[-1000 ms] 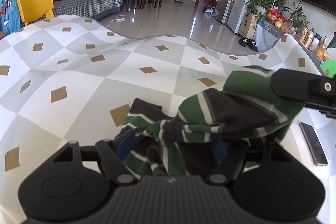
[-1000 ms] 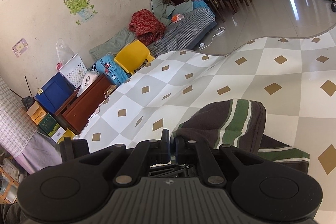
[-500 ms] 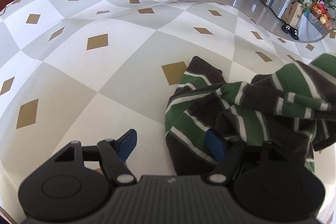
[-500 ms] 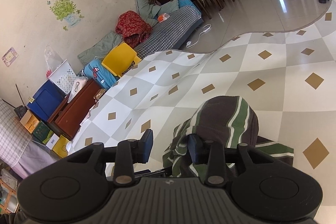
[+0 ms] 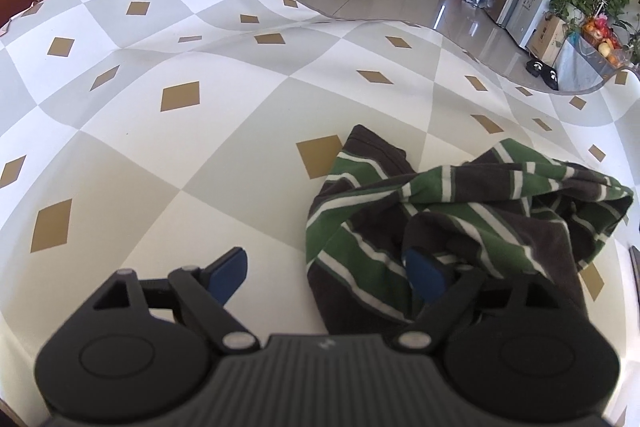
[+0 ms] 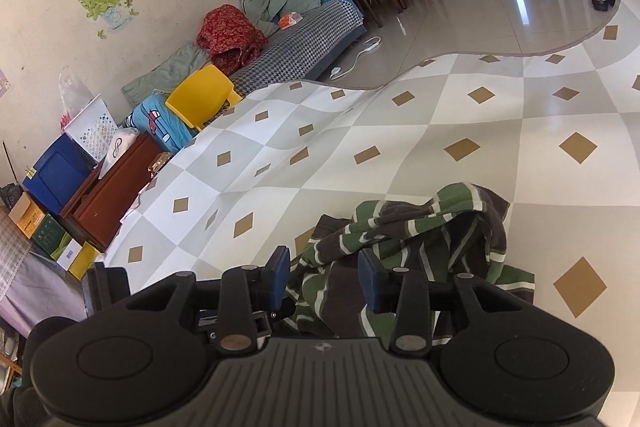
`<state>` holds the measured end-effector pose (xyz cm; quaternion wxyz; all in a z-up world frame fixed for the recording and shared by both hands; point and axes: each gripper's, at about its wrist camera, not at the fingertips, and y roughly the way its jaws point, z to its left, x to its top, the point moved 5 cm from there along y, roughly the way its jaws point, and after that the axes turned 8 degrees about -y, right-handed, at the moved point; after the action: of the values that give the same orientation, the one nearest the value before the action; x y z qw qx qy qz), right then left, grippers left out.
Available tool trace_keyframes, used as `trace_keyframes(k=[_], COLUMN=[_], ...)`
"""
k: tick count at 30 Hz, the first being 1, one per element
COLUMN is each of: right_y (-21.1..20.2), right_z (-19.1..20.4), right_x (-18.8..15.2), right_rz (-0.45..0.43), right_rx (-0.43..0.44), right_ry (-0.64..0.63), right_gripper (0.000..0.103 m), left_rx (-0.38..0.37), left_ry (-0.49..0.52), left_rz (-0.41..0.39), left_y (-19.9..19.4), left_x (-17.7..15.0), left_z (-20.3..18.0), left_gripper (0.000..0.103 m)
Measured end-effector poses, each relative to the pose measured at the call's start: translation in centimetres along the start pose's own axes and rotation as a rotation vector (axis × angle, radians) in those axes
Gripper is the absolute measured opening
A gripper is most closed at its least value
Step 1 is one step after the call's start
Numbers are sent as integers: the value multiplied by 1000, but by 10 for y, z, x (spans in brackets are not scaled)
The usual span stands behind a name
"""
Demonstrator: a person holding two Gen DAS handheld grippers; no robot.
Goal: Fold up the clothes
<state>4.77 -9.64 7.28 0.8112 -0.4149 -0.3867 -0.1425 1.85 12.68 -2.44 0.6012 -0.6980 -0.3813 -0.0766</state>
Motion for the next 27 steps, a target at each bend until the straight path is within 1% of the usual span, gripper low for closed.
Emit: trace_keyframes(k=[2, 4, 6, 9, 12, 16, 18, 22, 24, 27], right_y=[-2, -5, -8, -8, 0, 19, 27, 38, 45, 52], right_z=[-9, -19, -29, -41, -56, -77, -85, -94, -94, -91], right_x=[4, 9, 15, 22, 23, 18, 14, 5, 2, -1], right_rz=[-27, -60, -91, -122, -119, -69, -49, -25, -3, 13], right_rx=[-39, -77, -114, -181, -218, -266, -271, -218, -209, -210], right_ry=[26, 59, 86, 90, 149, 234, 278, 378, 390, 370], right_gripper=[42, 43, 45, 49, 51, 51, 51, 52, 52, 52], left_rx=[-16, -28, -41, -67, -79, -106, -109, -107, -103, -96], left_ry=[24, 43, 52, 59, 85, 111, 117, 119, 124, 134], left_rz=[-5, -7, -2, 5, -1, 13, 27, 52, 59, 69], left_y=[-3, -4, -5, -7, -11, -12, -10, -4, -1, 3], left_x=[-3, -6, -8, -11, -13, -19, -22, -28, -29, -32], left_z=[-6, -11, -15, -20, -25, -31, -32, -32, -32, -33], left_gripper=[90, 90, 90, 90, 90, 91, 91, 91, 91, 91])
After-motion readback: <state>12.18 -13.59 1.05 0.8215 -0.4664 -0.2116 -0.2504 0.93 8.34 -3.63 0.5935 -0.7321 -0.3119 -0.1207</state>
